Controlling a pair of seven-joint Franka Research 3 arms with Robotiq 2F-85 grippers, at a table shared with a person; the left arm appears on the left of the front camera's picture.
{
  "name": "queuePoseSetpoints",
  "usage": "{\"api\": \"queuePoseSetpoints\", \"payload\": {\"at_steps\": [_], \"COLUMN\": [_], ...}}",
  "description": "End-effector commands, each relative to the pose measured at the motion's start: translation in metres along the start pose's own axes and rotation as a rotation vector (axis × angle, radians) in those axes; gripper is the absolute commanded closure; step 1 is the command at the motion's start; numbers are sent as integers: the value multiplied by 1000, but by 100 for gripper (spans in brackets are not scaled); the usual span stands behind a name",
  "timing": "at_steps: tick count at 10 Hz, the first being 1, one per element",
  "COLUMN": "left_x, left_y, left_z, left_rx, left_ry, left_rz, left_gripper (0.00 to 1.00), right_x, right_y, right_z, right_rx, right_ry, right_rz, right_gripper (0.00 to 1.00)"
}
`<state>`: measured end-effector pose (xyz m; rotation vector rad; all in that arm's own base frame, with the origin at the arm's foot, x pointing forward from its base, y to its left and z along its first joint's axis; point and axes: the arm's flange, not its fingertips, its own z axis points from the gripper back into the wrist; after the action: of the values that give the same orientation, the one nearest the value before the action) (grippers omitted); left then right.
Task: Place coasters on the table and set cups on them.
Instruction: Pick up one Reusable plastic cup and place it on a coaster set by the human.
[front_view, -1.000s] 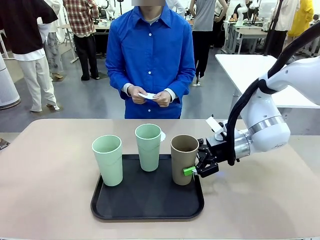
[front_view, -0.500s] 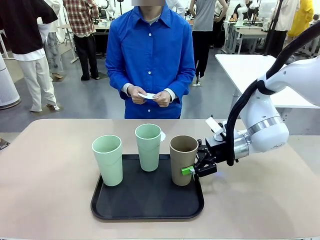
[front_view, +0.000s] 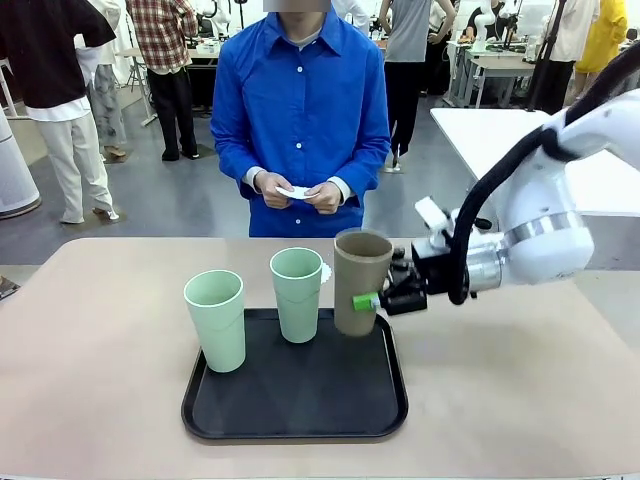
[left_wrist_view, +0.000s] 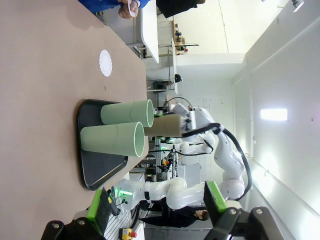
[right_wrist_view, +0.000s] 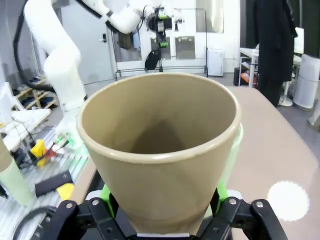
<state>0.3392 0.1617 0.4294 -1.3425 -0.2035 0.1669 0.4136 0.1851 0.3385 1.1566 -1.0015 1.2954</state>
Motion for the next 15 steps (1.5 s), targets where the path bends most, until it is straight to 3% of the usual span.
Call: {"api": "queuePoseSetpoints", "payload": {"at_steps": [1,4,5,6,9,11,13,15], "left_x": [0,0,0,0,0,0,0,0], "left_y": [0,0,0,0,0,0,0,0], "left_z": [2,2,2,2,2,2,2,2], "left_rx": [-17,-17,-17,-17,-17,-17,-17,-17], "left_ry": [-8,-8,-8,-8,-8,-8,-8,-8], "left_rz": [-16,-16,-16,-16,-16,-16,-16,-16], "left_gripper": [0,0,0,0,0,0,0,0], "right_x": [56,91,88,95,95,134,159,158], "right_y": [18,25,28,27,27,28,18,-15], "right_z": [-11,-16,-11,-13,-12,-3,1,12], "right_rx": [-17,-32,-44,0,-12,-80,-100,-109], "right_ry": [18,38,80,20,38,39,57,53], "right_rz": [-22,0,2,14,18,46,40,8], "right_gripper": [18,18,18,18,15,15,15,15]}}
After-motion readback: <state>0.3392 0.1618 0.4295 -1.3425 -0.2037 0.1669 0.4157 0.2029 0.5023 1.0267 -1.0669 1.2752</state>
